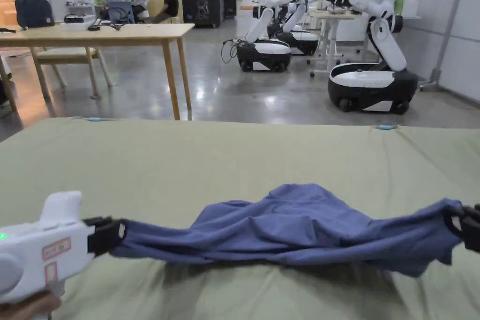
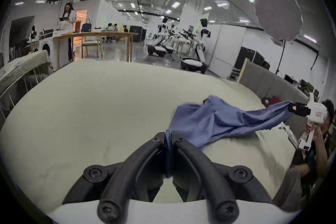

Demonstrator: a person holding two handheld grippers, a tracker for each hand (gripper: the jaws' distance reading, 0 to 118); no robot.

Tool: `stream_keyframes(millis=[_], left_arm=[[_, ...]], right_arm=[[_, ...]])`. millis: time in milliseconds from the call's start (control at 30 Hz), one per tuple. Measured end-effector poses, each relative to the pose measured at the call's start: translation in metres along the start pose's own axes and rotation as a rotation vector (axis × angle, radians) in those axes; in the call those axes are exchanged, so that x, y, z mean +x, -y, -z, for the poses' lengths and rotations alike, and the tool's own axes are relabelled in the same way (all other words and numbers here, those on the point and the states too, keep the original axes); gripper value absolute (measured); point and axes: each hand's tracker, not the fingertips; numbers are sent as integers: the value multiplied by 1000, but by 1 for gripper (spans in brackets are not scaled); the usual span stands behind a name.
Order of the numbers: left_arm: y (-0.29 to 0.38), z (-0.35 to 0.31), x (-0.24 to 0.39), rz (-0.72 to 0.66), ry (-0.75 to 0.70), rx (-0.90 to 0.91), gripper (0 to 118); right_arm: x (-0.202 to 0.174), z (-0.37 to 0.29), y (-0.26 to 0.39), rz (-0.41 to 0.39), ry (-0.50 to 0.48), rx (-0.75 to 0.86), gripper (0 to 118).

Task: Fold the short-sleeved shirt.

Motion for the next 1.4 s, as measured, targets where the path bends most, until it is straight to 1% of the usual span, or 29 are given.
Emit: stream_keyframes(millis=[133, 200, 233, 267, 333, 400, 467, 500, 533, 567, 600, 633, 667, 700, 733, 767, 800, 867, 900, 967, 1000, 1033, 1067, 1100, 1133, 1200, 1233, 1367, 1400], left_arm=[[44, -37, 6, -18, 7, -79, 5], [63, -39, 0, -14, -14, -110, 5], [69, -38, 3, -7, -29, -132, 5], [78, -33, 2, 1, -40, -161, 5], [92, -24, 1, 5, -36, -185, 5], [102, -8, -15, 0, -35, -236, 5], [107, -6, -17, -1, -43, -233, 6], [110, -1, -22, -2, -41, -252, 10], [109, 0, -23, -5, -47, -262, 19], [107, 1, -25, -10, -55, -263, 41], [104, 2, -27, -31, -67, -275, 82], [103, 1, -23, -45, -58, -290, 111], [102, 2, -24, -40, -32, -309, 118], [100, 0, -23, -36, -49, -318, 116], [98, -12, -21, -14, -60, -276, 116], [84, -40, 23, -16, -58, -262, 116], [76, -57, 34, -28, -63, -232, 116], [63, -100, 58, -59, -68, -135, 116], [75, -89, 0, -75, -65, -90, 116], [69, -126, 8, -87, -63, -25, 114], [70, -143, 12, -80, -76, 23, 105], [71, -157, 17, -72, -99, 59, 85], [70, -169, 29, -53, -126, 77, 49], [71, -174, 32, -48, -144, 66, 0], [72, -176, 34, -90, -143, 57, 0], [75, -165, 30, -52, -99, -3, 0], [77, -157, 34, -23, -127, 3, 0], [75, -110, 39, 66, -156, -95, 0], [74, -98, 40, 73, -178, -127, 6]], right_arm=[[7, -23, 49, 6, 18, -89, 7], [10, -15, 69, -40, 37, -162, 7], [10, -6, 78, -84, 58, -208, 7], [10, 5, 88, -130, 56, -260, 7], [11, 26, 107, -158, 23, -352, 7], [12, 39, 122, -130, -15, -430, 8], [16, 50, 137, -113, -19, -446, 8], [16, 53, 140, -117, -13, -438, 8], [17, 53, 139, -116, -11, -434, 8], [19, 53, 135, -104, -17, -437, 9], [22, 51, 134, -91, -23, -446, 16], [24, 51, 131, -85, -27, -448, 37], [27, 47, 129, -80, -30, -425, 72], [29, 39, 124, -73, -21, -385, 116], [31, 31, 119, -59, -13, -358, 118], [32, 16, 111, -61, 9, -302, 114], [32, -6, 99, -54, 19, -216, 114], [31, -44, 83, -4, 50, -141, 114], [28, -66, 76, 16, 57, -99, 113], [10, -109, 65, 23, 2, 2, 111], [-7, -130, 56, 24, -6, 50, 97], [-17, -146, 54, 22, 3, 82, 72], [-26, -158, 53, 26, 12, 98, 33], [-35, -165, 52, 22, 24, 94, 0], [-31, -159, 54, 26, 10, 98, 0], [-44, -166, 48, -18, -36, 90, 0], [-50, -168, 44, -47, -43, 92, 0], [-46, -156, 41, -32, -82, 113, 0], [-46, -157, 41, -23, -95, 118, 0]])
